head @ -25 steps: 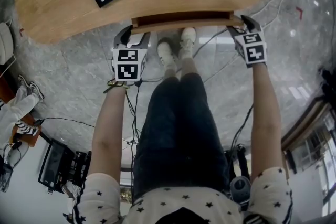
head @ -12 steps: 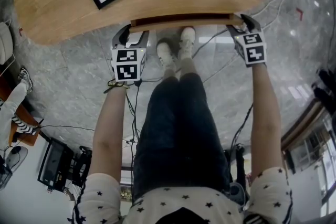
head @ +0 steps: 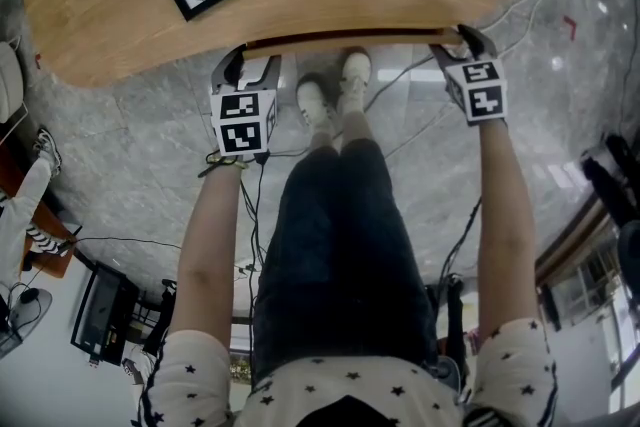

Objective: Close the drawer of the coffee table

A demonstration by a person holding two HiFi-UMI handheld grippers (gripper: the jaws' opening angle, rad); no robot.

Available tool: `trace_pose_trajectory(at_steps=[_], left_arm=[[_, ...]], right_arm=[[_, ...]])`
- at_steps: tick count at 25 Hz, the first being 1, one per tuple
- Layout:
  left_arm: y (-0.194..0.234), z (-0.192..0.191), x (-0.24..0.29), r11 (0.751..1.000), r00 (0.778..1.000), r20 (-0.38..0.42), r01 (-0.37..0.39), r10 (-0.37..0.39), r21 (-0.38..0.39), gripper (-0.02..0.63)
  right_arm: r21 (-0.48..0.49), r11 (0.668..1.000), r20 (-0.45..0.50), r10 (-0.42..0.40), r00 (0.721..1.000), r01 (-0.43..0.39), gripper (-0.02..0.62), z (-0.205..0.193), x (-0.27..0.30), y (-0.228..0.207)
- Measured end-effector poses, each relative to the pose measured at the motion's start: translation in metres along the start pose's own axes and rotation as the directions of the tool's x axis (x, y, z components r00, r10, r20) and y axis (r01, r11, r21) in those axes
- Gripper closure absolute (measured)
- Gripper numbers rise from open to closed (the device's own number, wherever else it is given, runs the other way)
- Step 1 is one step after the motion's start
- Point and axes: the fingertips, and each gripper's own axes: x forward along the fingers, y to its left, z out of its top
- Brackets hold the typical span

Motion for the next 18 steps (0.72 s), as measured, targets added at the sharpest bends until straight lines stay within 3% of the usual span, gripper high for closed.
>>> trace_pose_trajectory(at_steps=[18], left_arm=[[0.01,0.016,0.006,0.981,0.995,0.067,-0.059,0.073,-0.184,0.364]], right_arm=[[0.006,1.0,0.047,-0.005,0.999,0.005,0.322,0.019,0.008,-0.013]])
